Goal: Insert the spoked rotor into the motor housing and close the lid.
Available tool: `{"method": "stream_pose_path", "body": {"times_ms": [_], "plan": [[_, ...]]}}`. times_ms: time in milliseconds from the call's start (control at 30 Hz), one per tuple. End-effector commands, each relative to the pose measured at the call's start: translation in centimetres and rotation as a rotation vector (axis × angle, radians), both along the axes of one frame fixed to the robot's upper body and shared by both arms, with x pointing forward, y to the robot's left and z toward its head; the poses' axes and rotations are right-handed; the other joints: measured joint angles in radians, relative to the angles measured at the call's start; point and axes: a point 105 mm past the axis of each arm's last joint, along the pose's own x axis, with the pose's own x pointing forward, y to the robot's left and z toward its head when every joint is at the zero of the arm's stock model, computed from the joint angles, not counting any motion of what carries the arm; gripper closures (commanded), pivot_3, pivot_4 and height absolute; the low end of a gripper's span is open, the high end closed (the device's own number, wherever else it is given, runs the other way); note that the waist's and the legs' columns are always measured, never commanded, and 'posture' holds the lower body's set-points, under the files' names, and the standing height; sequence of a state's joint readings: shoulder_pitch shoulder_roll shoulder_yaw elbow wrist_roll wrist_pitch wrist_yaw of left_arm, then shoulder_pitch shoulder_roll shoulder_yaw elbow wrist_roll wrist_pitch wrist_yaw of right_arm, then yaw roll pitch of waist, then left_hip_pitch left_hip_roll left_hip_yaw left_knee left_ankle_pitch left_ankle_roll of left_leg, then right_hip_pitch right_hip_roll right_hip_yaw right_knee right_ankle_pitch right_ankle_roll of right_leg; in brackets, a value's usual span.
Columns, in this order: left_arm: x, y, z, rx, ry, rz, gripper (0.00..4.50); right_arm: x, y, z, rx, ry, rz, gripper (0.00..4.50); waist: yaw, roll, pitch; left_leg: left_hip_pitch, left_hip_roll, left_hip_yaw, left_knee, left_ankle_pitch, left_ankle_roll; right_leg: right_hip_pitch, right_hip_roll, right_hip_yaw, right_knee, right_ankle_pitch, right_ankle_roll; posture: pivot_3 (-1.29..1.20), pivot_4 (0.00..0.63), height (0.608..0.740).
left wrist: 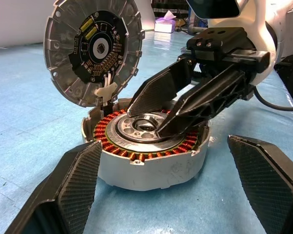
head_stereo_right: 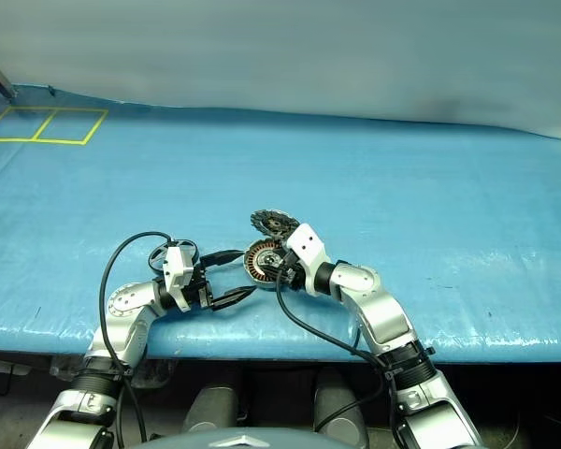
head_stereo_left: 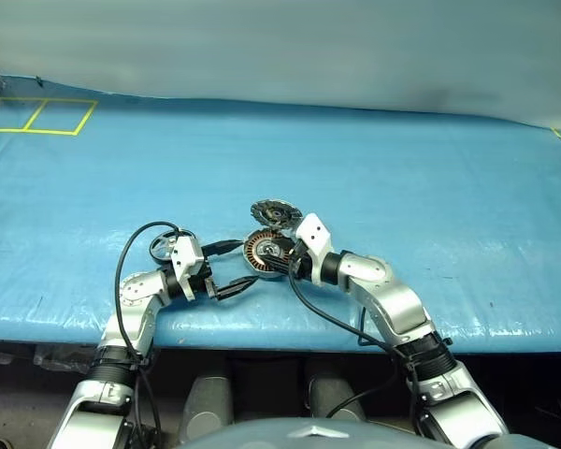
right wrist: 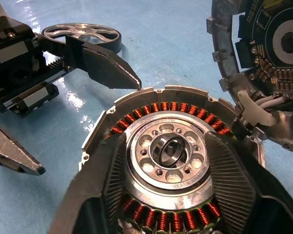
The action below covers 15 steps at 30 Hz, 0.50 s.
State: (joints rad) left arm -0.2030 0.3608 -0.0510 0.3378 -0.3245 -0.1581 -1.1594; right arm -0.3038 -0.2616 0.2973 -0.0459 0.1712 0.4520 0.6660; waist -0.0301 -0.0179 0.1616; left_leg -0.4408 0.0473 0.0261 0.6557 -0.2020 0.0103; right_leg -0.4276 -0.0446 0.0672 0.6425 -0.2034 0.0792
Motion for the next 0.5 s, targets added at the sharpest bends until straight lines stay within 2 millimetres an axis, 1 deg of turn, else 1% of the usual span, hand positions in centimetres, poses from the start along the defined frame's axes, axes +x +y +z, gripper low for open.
{"method": "stream_pose_path", "body": {"times_ms": [33,367,400,500], "plan": [[-0.1,0.0,0.6,0.005,-0.034,-0.010,0.00,0.2,0.0,1.0,0.012,-0.045,-0.005,0.83,0.001,0.000,0.000,0.000,0.000,0.000,0.000,0.000,0.000,0.000,0.000,0.000,0.000,0.000,0.000,0.00,0.150,0.740],[-0.1,-0.1,0.5,0.007,-0.034,-0.009,0.00,-0.1,0.6,1.9,0.069,-0.043,0.024,0.83,0.000,0.000,0.000,0.000,0.000,0.000,0.000,0.000,0.000,0.000,0.000,0.000,0.000,0.000,0.000,0.00,0.150,0.740],[-0.1,-0.1,0.5,0.007,-0.034,-0.008,0.00,-0.1,0.6,1.9,0.074,-0.043,0.023,1.00,0.000,0.000,0.000,0.000,0.000,0.000,0.000,0.000,0.000,0.000,0.000,0.000,0.000,0.000,0.000,0.00,0.150,0.740],[-0.1,-0.1,0.5,0.009,-0.034,-0.007,0.00,-0.1,0.6,2.0,0.083,-0.043,0.023,1.78,0.000,0.000,0.000,0.000,0.000,0.000,0.000,0.000,0.000,0.000,0.000,0.000,0.000,0.000,0.000,0.00,0.150,0.740]]}}
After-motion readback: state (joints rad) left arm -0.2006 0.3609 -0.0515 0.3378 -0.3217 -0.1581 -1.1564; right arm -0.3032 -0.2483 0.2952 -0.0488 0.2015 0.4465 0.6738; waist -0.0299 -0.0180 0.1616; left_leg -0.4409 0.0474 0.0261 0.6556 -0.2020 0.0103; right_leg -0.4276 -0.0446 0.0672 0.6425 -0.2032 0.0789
